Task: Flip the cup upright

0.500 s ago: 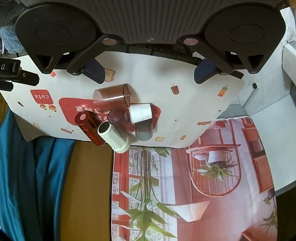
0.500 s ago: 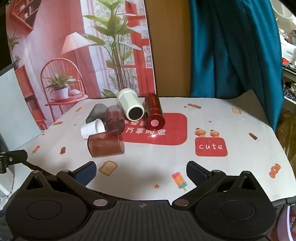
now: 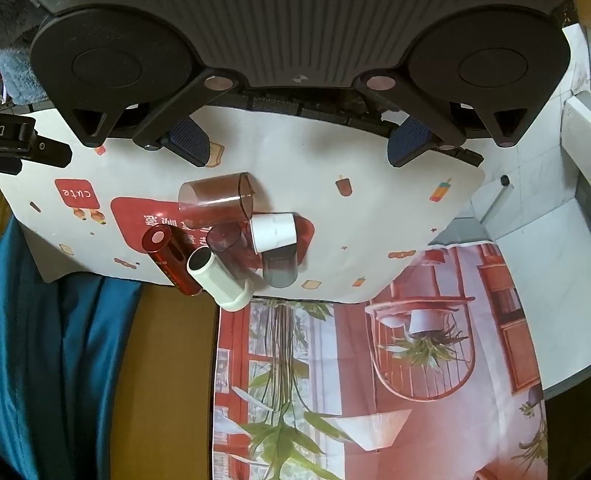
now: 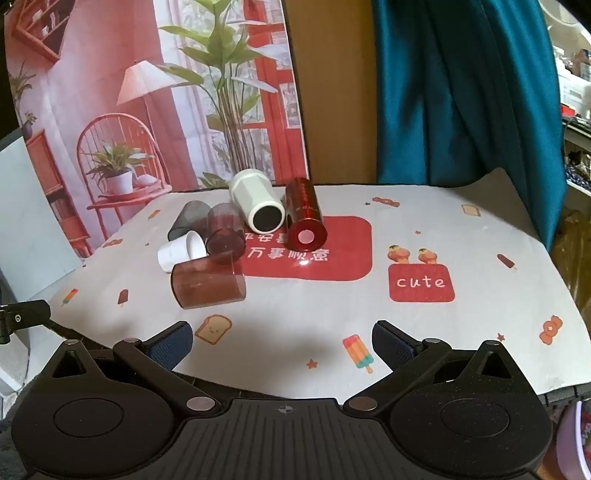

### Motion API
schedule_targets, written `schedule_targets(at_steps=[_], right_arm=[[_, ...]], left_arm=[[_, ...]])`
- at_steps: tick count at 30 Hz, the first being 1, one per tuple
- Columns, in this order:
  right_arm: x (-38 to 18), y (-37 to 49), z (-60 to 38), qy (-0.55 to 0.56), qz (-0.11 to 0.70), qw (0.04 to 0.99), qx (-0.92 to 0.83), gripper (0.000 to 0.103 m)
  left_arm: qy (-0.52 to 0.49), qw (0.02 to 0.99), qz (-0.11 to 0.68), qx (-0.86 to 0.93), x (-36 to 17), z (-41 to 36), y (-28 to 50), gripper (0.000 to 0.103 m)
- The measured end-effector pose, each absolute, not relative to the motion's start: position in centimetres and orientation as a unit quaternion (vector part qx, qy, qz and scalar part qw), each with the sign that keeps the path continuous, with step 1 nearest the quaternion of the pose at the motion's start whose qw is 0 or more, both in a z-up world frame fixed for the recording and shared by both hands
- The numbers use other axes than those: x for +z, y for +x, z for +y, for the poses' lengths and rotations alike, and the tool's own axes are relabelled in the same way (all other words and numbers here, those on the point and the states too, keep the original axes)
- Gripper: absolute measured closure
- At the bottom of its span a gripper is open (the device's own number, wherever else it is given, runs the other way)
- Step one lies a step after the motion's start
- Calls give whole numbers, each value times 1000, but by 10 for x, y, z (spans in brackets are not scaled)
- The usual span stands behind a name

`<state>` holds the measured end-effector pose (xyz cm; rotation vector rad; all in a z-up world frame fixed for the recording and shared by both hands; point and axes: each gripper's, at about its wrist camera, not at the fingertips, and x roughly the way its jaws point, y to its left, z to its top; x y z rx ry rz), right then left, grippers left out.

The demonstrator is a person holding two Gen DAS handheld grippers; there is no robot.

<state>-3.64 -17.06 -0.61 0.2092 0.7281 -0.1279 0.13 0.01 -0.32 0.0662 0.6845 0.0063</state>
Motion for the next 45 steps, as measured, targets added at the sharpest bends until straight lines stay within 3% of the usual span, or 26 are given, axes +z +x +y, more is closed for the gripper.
schedule_targets(at_steps=[45], right_arm=[[-11, -30, -179, 116, 359, 924, -66, 0]], left_arm=[[30, 937, 347, 1, -5, 0, 5, 0]])
